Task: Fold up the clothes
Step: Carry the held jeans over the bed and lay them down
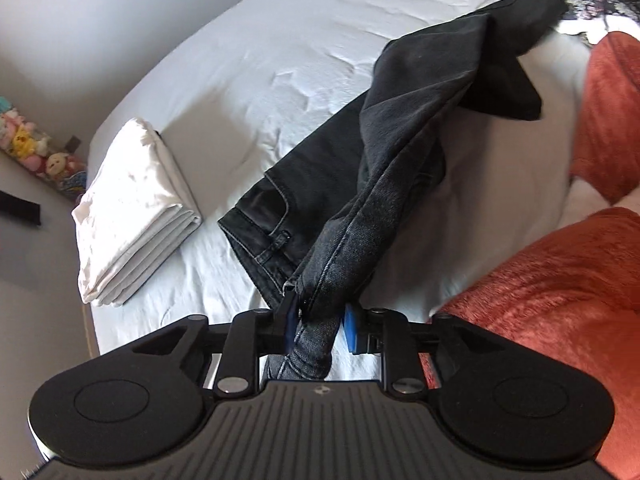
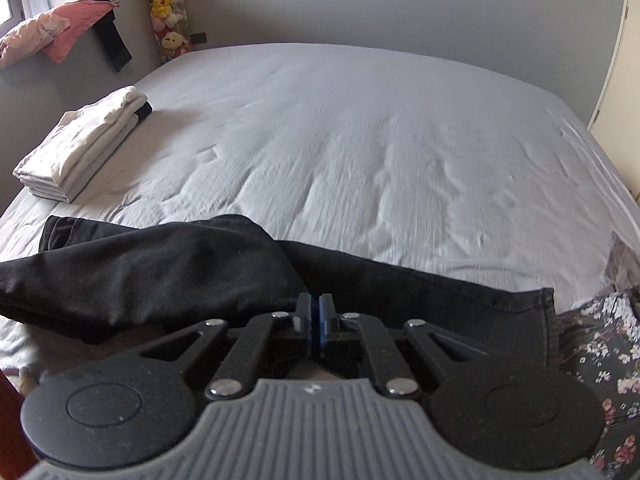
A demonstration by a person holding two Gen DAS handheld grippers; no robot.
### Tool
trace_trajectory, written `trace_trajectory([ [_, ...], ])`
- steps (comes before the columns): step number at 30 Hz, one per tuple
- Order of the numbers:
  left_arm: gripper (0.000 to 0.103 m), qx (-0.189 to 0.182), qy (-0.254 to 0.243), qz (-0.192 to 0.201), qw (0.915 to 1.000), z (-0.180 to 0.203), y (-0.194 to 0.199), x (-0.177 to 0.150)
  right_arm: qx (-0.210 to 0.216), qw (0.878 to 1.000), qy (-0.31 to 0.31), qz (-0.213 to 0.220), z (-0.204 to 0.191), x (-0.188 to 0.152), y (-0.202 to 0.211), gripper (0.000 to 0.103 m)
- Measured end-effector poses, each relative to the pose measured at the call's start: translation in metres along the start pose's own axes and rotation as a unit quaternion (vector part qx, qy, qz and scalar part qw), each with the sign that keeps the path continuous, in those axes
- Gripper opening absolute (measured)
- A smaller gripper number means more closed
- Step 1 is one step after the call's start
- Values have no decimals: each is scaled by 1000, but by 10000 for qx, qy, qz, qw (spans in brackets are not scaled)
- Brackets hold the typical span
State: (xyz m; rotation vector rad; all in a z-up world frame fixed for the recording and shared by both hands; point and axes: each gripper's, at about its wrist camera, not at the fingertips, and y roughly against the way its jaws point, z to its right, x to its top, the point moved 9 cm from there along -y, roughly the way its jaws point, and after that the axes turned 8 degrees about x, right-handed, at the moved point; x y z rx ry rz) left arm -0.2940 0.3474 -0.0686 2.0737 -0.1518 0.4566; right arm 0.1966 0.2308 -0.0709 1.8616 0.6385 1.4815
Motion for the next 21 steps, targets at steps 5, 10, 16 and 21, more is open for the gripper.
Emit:
trace_trajectory([
  [5, 44, -422, 178, 105, 9989, -7, 20, 19, -137, 9996, -182, -153, 18, -11, -17, 10],
  [10, 53, -487, 632, 470, 9957, -39, 29, 48, -357, 9986, -333, -224, 43, -23, -25, 23],
  [16, 60, -6, 1161, 566, 9916, -78, -10, 74, -590, 9968, -501, -204, 71, -28, -28, 33],
  [21, 64, 54, 1613, 276, 9865, -93, -79, 71, -753, 9947, -677, -174, 88, -30, -34, 37],
])
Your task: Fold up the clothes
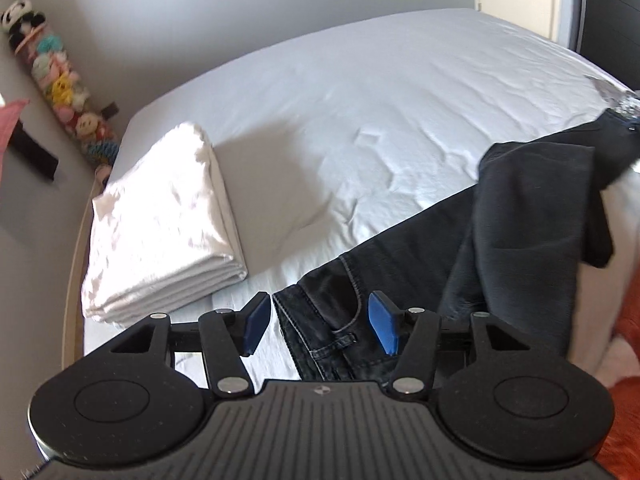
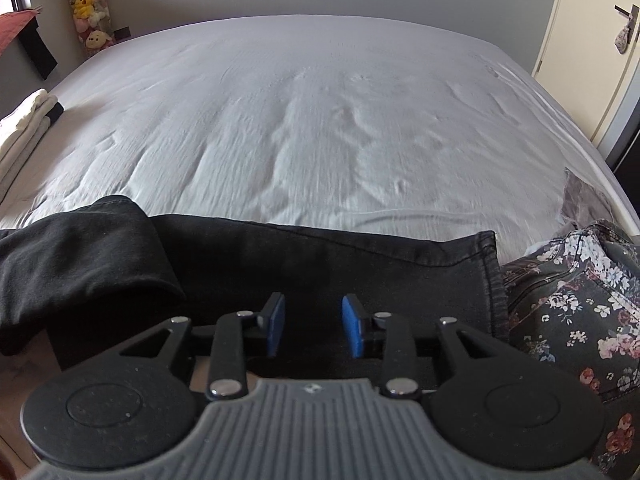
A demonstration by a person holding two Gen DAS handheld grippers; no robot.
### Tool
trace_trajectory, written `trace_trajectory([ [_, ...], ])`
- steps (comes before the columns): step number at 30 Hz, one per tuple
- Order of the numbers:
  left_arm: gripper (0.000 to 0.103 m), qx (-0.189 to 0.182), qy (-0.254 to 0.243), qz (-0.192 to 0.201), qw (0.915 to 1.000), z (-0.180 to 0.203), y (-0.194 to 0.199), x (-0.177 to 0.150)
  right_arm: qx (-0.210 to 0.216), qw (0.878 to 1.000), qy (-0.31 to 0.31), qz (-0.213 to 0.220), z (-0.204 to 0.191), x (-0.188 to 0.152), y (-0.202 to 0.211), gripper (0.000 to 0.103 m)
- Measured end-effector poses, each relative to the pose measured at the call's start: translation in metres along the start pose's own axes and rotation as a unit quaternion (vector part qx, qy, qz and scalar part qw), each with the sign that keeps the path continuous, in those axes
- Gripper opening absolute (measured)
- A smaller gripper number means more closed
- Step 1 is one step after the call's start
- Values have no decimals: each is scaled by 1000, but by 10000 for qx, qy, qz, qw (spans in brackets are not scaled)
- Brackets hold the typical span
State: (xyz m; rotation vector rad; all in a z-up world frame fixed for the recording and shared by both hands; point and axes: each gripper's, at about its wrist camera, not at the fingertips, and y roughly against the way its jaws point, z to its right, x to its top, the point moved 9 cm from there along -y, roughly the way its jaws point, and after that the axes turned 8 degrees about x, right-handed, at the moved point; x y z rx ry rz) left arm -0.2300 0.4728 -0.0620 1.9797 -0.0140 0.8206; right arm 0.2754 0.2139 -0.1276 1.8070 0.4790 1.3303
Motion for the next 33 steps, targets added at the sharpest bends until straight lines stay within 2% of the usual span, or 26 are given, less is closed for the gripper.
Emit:
trace_trajectory([
  [7, 67, -158, 434, -494, 9977, -11, -90, -24, -175, 9997, 122, 84, 3, 1, -10, 44],
  [13, 71, -451, 934, -756, 9917, -13, -143, -44, -338, 9991, 254, -33, 5, 2, -26, 48],
  [19, 82, -538, 1352, -1051, 9838, -18, -181, -60, -471, 9989, 3, -88, 22, -1, -38, 52],
  [20, 86, -552, 1418, -1076, 9825, -18, -185, -61, -495, 9987, -44, -78, 25, -2, -38, 52],
  [24, 88, -562, 1720, -1139, 9769, -20, -190, -62, -585, 9980, -254, 40, 44, -2, -32, 53],
  [26, 71, -541, 1817, -1159, 9750, -19, -189, -60, -626, 9973, -371, 116, 54, 0, -27, 54],
  [27, 68, -516, 1864, -1174, 9741, -19, -189, -59, -659, 9967, -434, 175, 61, 3, -24, 55],
  [29, 49, -350, 1955, -1239, 9722, -20, -188, -57, -763, 9950, -563, 328, 77, 10, -17, 58],
  [33, 37, -49, 2049, -1326, 9697, -19, -183, -53, -999, 9897, -833, 594, 113, 23, -6, 63],
])
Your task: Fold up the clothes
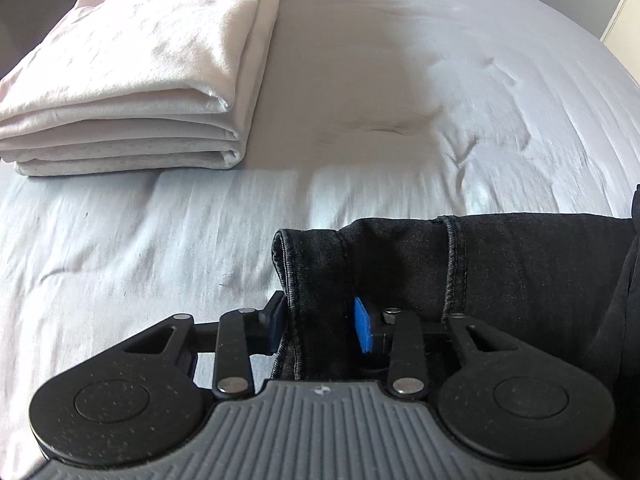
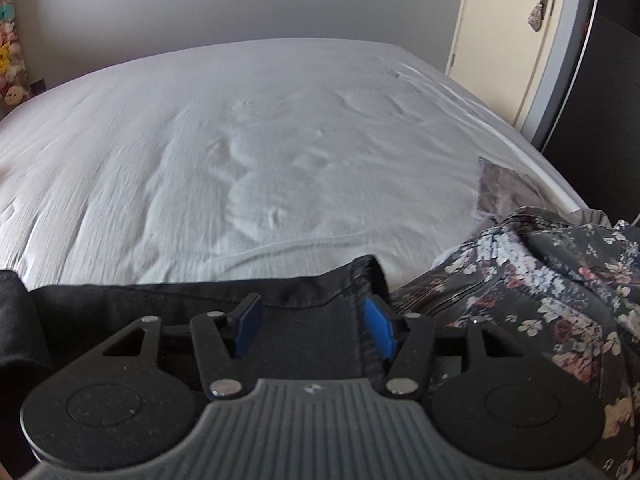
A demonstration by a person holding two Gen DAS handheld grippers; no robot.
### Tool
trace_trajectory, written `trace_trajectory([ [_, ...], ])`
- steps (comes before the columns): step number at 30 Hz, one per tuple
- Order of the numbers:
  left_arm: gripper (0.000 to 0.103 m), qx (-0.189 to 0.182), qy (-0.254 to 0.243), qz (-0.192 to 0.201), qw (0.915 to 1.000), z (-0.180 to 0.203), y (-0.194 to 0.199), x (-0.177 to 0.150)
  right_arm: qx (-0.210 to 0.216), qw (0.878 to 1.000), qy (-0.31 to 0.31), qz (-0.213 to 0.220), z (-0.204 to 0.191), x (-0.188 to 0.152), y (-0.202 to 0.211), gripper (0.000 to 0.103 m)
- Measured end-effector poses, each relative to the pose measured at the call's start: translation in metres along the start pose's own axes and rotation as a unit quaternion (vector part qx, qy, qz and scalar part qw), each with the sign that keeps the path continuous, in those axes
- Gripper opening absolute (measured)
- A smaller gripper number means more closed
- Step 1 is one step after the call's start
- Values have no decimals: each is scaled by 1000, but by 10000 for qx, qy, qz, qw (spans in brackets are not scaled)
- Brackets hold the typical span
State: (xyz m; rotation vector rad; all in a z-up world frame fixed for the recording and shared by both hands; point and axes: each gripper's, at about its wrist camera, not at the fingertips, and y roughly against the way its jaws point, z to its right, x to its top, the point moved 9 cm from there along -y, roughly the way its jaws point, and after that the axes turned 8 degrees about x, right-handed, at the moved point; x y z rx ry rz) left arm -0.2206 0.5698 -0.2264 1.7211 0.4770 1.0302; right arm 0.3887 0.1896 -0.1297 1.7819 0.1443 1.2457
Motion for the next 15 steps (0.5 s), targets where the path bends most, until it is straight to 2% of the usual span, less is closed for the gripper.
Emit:
trace_trajectory([
  [2, 33, 133, -16, 2, 9999, 3, 3, 0, 7, 9998, -182, -19, 13, 6, -9, 66],
  [6, 27, 376, 39, 11, 9993, 7, 10, 2, 75, 9984, -528, -187, 30, 9, -35, 63],
  [8, 23, 469, 87, 49, 9989, 8, 16, 2, 171, 9964, -727, -408, 32, 2, -47, 44],
  [12, 21, 543, 333, 155, 9978, 4, 29, 3, 257, 9943, -811, -646, 30, -20, -52, 38],
  [13, 20, 572, 393, 205, 9974, 4, 33, 3, 262, 9943, -811, -645, 31, -23, -50, 15],
  [14, 20, 601, 452, 261, 9968, 2, 37, 3, 317, 9937, -880, -622, 33, -24, -48, 8],
  [15, 19, 630, 511, 339, 9961, -1, 43, 4, 377, 9934, -933, -552, 33, -22, -43, 8],
])
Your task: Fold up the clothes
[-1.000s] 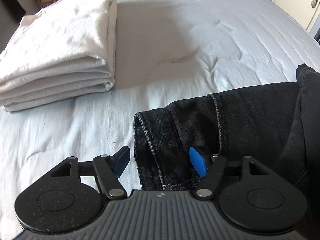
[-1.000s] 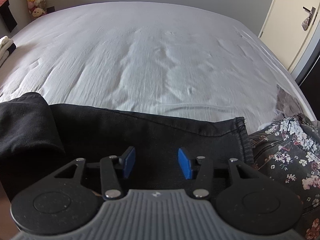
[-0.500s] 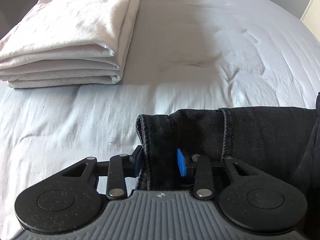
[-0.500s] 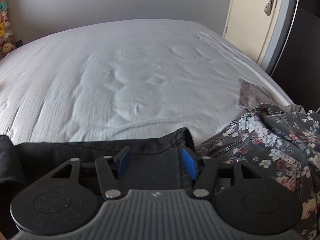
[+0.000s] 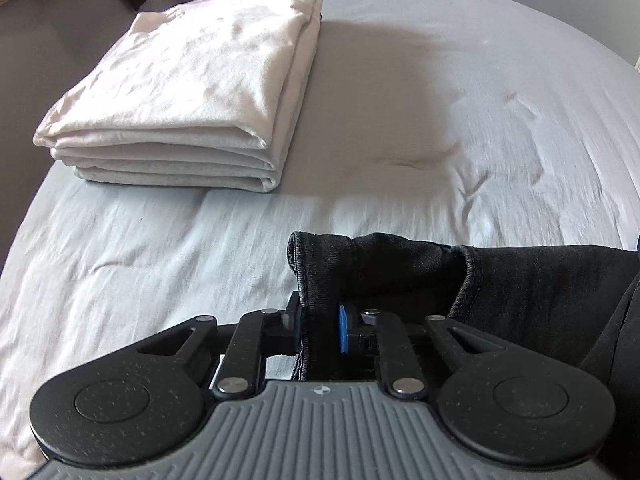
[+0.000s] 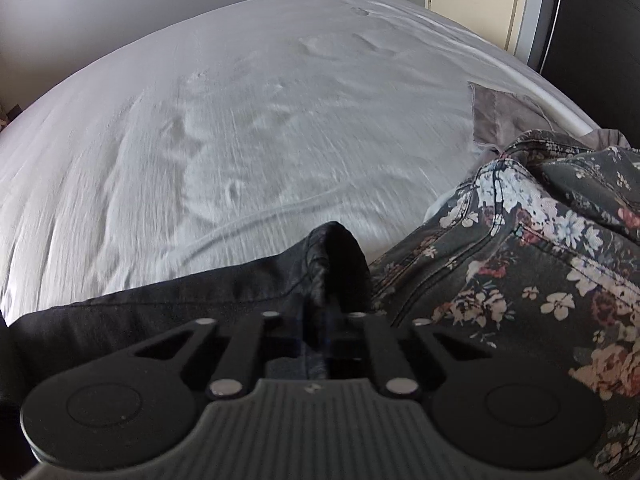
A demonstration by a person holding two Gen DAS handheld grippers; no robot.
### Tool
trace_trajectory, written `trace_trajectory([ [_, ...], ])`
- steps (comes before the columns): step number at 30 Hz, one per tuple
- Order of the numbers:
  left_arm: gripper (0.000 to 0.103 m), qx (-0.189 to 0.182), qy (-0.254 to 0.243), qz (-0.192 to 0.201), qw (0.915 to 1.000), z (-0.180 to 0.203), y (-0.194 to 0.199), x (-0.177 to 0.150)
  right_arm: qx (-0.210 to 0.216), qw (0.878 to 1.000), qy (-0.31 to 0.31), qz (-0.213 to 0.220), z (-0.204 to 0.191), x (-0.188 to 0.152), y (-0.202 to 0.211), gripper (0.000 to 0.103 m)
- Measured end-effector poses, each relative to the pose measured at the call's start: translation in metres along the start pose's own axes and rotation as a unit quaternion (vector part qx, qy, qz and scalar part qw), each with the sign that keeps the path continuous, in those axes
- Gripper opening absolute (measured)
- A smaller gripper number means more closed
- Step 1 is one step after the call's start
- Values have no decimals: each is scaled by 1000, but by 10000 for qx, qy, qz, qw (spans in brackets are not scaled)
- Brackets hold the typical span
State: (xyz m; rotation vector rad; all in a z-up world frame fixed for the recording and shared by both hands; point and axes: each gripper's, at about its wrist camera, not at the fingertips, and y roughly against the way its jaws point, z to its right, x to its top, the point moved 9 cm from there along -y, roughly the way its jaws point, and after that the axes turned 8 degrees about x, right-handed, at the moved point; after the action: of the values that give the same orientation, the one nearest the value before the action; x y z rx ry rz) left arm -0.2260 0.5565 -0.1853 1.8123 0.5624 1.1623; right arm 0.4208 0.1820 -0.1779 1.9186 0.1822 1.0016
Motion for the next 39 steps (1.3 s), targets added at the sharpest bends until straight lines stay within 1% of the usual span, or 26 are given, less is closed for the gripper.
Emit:
trace_trajectory([
  [1, 19, 27, 63, 75, 9999, -4, 6, 2, 48, 9999, -8, 95, -3, 4, 6, 6],
  [4, 18, 106, 267, 320, 9991, -19, 24, 9, 173, 9991, 14, 392, -13, 18, 24, 5],
  [7, 17, 297, 483, 603, 9966, -47, 46, 23, 252, 9968, 162, 747, -33, 43, 36, 5],
  [9, 17, 430, 662, 700, 9944, -67, 55, 32, 280, 9952, 288, 895, -49, 57, 34, 5],
  [11, 17, 644, 756, 804, 9918, -84, 58, 42, 287, 9939, 442, 967, -67, 69, 25, 5],
  [14, 17, 812, 852, 901, 9890, -101, 57, 56, 305, 9924, 601, 1031, -93, 84, 3, 5],
  [16, 17, 900, 880, 944, 9875, -107, 52, 63, 268, 9896, 727, 1213, -111, 98, -9, 5],
  [18, 17, 967, 927, 965, 9863, -111, 44, 70, 260, 9866, 715, 1440, -126, 113, -17, 5],
  [19, 17, 1056, 966, 927, 9854, -115, 38, 71, 166, 9843, 698, 1613, -131, 122, -20, 0],
  [20, 17, 1134, 1004, 878, 9846, -120, 31, 71, -124, 9798, 699, 1871, -131, 132, -19, 0],
  [21, 17, 1164, 1019, 795, 9848, -124, 21, 69, -287, 9788, 636, 1927, -126, 139, -24, 0],
  [23, 17, 1146, 868, 701, 9871, -122, 3, 65, -241, 9851, 370, 1665, -111, 149, -43, 0],
  [25, 17, 1133, 735, 606, 9890, -120, -14, 61, -303, 9876, 149, 1533, -94, 150, -58, 0],
  [26, 17, 1149, 750, 558, 9890, -119, -21, 60, -221, 9888, 93, 1473, -90, 147, -63, 0],
  [28, 18, 1185, 762, 486, 9888, -119, -33, 61, 126, 9918, -21, 1272, -85, 135, -74, 7],
  [30, 19, 1206, 768, 446, 9887, -119, -41, 60, 455, 9933, -88, 1058, -81, 121, -84, 14],
  [32, 20, 1228, 750, 440, 9886, -119, -44, 59, 656, 9942, -46, 846, -82, 103, -91, 38],
  [36, 20, 1237, 716, 469, 9886, -118, -42, 56, 1067, 9925, -256, 543, -79, 59, -100, 41],
  [39, 20, 1269, 732, 458, 9881, -117, -41, 56, 1343, 9877, -631, 489, -71, 38, -104, 41],
])
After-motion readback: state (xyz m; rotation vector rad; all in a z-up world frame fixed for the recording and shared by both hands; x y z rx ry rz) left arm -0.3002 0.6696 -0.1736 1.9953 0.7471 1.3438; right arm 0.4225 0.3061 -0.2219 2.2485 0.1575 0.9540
